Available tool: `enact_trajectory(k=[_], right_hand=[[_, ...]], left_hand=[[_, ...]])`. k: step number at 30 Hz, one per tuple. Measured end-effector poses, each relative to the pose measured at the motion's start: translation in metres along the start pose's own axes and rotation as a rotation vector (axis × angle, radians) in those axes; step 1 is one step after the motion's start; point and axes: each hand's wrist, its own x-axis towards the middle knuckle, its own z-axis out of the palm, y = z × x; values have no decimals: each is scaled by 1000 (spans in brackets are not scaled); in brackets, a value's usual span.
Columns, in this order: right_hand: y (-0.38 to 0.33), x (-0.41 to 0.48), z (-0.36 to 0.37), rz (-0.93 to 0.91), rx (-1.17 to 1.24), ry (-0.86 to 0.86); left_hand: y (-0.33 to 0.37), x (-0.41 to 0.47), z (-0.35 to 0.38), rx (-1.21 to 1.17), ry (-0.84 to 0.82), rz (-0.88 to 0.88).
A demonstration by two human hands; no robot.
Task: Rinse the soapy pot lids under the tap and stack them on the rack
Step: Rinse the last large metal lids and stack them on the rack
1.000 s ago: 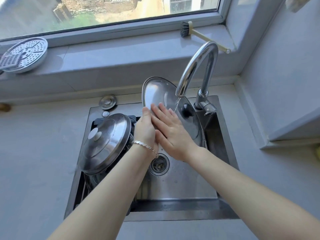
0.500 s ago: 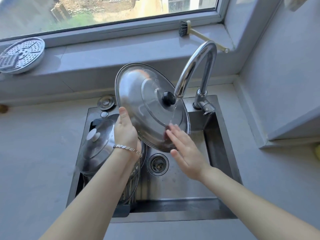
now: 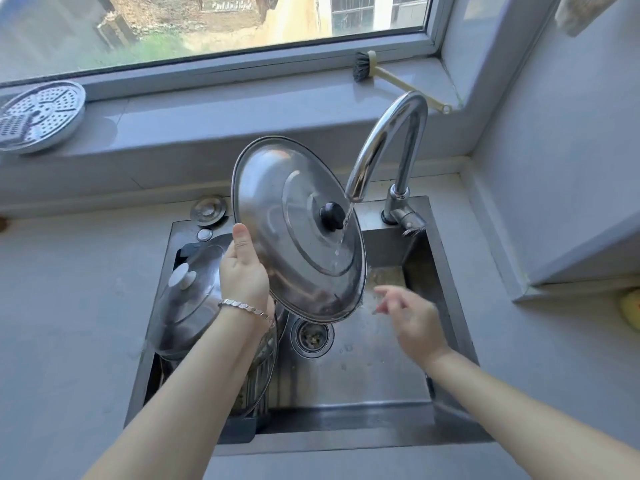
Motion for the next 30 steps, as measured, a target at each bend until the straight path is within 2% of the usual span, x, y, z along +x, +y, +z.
enact_trajectory(k=[2,4,6,9,13,16,19,24,26,28,29,30], right_hand=[[1,37,-11,458,-33,202],[0,79,-20,782,-41,160],[3,108,-24,960,14,56],[17,129,-19,1054,24,-41],[19,141,-14,1010,-67,-134],[32,140,-17,871,-209,-212],[38,138,-17,816,-264,-228],[37,137,-13,937,-163,-109],[26,134,-12,957,-193,-95],[10,124,-8,847,-403,-45],[-3,115,-2,711,-463,15],[-20,104,5,495,-451,76]], left_hand=[[-1,2,-1,38,2,-14],[-2,-1,0,47,1,-32],[-2,-7,1,37,-18,-62],[-1,-15,4,25,-11,-84],[1,-16,6,2,-8,-86],[-2,-13,9,-49,-16,-104],[-5,-10,9,-59,-18,-121],[-10,-8,10,-26,-26,-147],[-10,-10,10,-31,-33,-157],[-10,-11,10,-26,-28,-163],[-11,-12,9,-5,-24,-165],[-12,-12,10,12,-24,-162]])
